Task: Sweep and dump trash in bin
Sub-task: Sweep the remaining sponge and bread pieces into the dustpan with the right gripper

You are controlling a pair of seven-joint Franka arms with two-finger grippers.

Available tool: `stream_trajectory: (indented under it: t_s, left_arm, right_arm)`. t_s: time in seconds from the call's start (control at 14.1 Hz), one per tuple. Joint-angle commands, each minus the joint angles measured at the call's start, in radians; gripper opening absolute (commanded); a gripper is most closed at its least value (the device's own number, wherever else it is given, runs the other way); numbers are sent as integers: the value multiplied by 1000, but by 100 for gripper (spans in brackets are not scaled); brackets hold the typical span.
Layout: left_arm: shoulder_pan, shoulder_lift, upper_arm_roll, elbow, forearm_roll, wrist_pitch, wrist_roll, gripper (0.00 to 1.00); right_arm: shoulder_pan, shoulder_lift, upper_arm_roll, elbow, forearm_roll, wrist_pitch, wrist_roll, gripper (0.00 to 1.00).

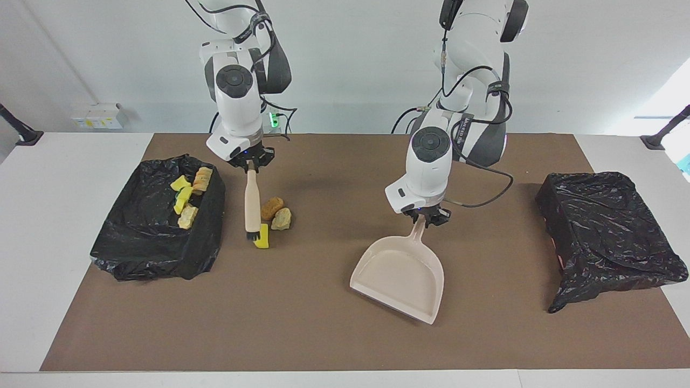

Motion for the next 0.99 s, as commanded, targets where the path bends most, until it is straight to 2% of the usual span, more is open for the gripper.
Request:
stream_trajectory:
  t_s: [0.0,0.14,0.28,0.5,0.92]
  left_arm:
    - [10,-38,-1,-36,26,-23,247,0]
    - [12,-55,2,-59,53,-40,398,0]
    - [-2,-59,0,-65,55,-37,414,0]
    - [-29,-79,-3,-106,58,23,572,0]
    - [-160,-251,-1,-447,81,244,575,0]
  right_arm:
    - [-37,29,15,-51,-50,70,36,0]
    - [-27,32,16,-114,-50,128,91,0]
    - [-21,45,19,-131,-51,134,105,0]
    - [49,57,21,-131,-27,131,121,0]
    - [172,106,21,-123,142,163,110,0]
